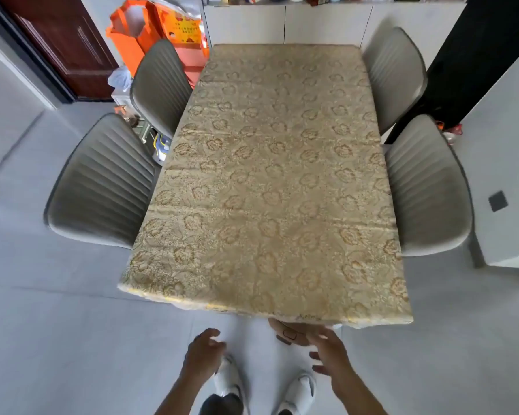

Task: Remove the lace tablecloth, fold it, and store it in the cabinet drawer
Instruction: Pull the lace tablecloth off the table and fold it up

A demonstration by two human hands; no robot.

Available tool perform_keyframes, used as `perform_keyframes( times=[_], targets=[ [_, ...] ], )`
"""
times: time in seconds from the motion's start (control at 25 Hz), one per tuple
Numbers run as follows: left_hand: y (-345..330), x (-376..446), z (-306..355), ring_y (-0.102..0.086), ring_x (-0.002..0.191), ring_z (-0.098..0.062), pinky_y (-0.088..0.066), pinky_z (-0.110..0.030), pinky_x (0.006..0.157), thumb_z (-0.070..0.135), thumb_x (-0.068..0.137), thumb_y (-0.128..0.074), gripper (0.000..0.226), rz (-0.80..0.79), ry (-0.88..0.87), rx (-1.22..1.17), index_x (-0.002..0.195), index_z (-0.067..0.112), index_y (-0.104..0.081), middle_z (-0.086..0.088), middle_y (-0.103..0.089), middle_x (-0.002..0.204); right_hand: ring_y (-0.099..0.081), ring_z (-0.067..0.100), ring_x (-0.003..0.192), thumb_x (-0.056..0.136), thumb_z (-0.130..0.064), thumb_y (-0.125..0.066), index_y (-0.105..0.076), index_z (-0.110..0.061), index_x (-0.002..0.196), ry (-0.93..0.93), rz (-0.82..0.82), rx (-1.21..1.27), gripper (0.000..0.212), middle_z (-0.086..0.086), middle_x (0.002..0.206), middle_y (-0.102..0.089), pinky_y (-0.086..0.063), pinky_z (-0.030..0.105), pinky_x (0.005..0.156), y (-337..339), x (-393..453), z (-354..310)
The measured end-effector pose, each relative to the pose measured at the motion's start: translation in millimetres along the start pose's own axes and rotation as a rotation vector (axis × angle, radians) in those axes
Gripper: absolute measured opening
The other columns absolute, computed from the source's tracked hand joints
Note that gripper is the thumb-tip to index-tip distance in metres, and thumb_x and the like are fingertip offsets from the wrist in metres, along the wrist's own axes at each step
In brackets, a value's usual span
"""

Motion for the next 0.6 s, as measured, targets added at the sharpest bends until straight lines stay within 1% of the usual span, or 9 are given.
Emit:
perform_keyframes(
  times=[0.08, 0.16, 0.24, 0.28, 0.32, 0.4, 0.44, 0.52, 0.6],
  targets=[
    [-9.0, 16.2, 13.8, -0.067, 0.083, -0.018, -0.049, -0.027, 0.072, 0.024, 0.083, -0.062, 0.036, 0.025, 0.020, -0.033, 0.119, 0.019, -0.060, -0.001, -0.069, 0.092, -0.066, 0.031, 0.090, 0.091, -0.030, -0.066, -0.059, -0.020, 0.112, -0.036, 0.026, 0.055, 0.025, 0.008, 0.102, -0.067, -0.055, 0.038, 0.072, -3.3, 21.1, -10.1],
    [-14.9, 30.8, 23.2, -0.065, 0.090, -0.025, -0.048, -0.031, 0.077, 0.027, 0.081, -0.063, 0.034, 0.036, 0.096, -0.173, 0.113, 0.019, -0.061, -0.006, -0.066, 0.104, -0.068, 0.034, 0.095, 0.091, -0.033, -0.066, -0.063, -0.013, 0.109, -0.119, 0.037, 0.198, 0.027, 0.012, 0.106, -0.069, -0.057, 0.044, 0.079, -4.6, 34.7, -18.2],
    [-17.0, 45.8, 20.0, -0.063, 0.080, -0.027, -0.045, -0.033, 0.073, 0.027, 0.084, -0.064, 0.019, 0.056, 0.192, -0.376, 0.095, 0.011, -0.064, -0.012, -0.068, 0.095, -0.068, 0.035, 0.095, 0.093, -0.035, -0.065, -0.064, -0.009, 0.104, -0.162, 0.076, 0.311, 0.027, 0.013, 0.103, -0.069, -0.056, 0.043, 0.078, -6.5, 45.7, -12.2],
    [-15.2, 53.5, 18.5, -0.061, 0.075, -0.027, -0.043, -0.034, 0.069, 0.029, 0.086, -0.065, 0.022, 0.059, 0.233, -0.471, 0.083, 0.008, -0.064, -0.014, -0.069, 0.088, -0.068, 0.035, 0.093, 0.094, -0.036, -0.063, -0.065, -0.008, 0.100, -0.167, 0.109, 0.348, 0.028, 0.013, 0.099, -0.070, -0.056, 0.041, 0.074, -6.4, 50.0, -8.4],
    [-13.0, 61.5, 15.4, -0.062, 0.073, -0.028, -0.042, -0.034, 0.066, 0.034, 0.087, -0.066, 0.029, 0.053, 0.285, -0.541, 0.077, 0.006, -0.063, -0.013, -0.069, 0.083, -0.068, 0.034, 0.087, 0.095, -0.036, -0.062, -0.066, -0.007, 0.096, -0.156, 0.141, 0.352, 0.029, 0.012, 0.094, -0.071, -0.055, 0.038, 0.070, -6.6, 53.4, -6.4],
    [-7.6, 75.4, 16.9, -0.066, 0.073, -0.027, -0.045, -0.033, 0.063, 0.037, 0.089, -0.066, 0.031, 0.029, 0.334, -0.655, 0.079, 0.008, -0.065, -0.009, -0.072, 0.080, -0.065, 0.030, 0.069, 0.095, -0.034, -0.061, -0.068, -0.004, 0.088, -0.102, 0.226, 0.320, 0.031, 0.012, 0.082, -0.072, -0.049, 0.031, 0.059, -7.6, 64.8, -4.8],
    [-3.5, 79.7, 18.1, -0.065, 0.069, -0.026, -0.046, -0.031, 0.060, 0.035, 0.090, -0.065, 0.030, 0.033, 0.337, -0.687, 0.079, 0.007, -0.066, -0.009, -0.072, 0.077, -0.061, 0.027, 0.061, 0.095, -0.031, -0.060, -0.067, -0.003, 0.083, -0.068, 0.269, 0.308, 0.031, 0.012, 0.075, -0.070, -0.045, 0.029, 0.055, -7.8, 68.8, -4.0],
    [9.6, 89.4, 17.7, -0.058, 0.056, -0.022, -0.044, -0.027, 0.053, 0.023, 0.090, -0.064, 0.027, 0.049, 0.334, -0.683, 0.074, 0.002, -0.066, -0.010, -0.069, 0.067, -0.055, 0.025, 0.052, 0.094, -0.024, -0.059, -0.065, -0.003, 0.076, -0.017, 0.328, 0.259, 0.029, 0.012, 0.063, -0.066, -0.041, 0.028, 0.051, -10.7, 73.7, -5.1],
    [22.5, 94.3, 17.7, -0.050, 0.048, -0.020, -0.038, -0.025, 0.047, 0.011, 0.088, -0.062, 0.022, 0.029, 0.338, -0.633, 0.071, -0.001, -0.064, -0.012, -0.064, 0.060, -0.051, 0.025, 0.049, 0.091, -0.018, -0.056, -0.062, -0.002, 0.069, 0.002, 0.360, 0.170, 0.028, 0.010, 0.052, -0.061, -0.039, 0.030, 0.050, -10.7, 73.7, -8.2]
  ],
)
Point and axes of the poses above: each hand's wrist, its own x-axis towards the middle knuckle, its own y-axis out of the back of the hand, z = x × y, the point moved 4 cm from there along x, towards the middle knuckle
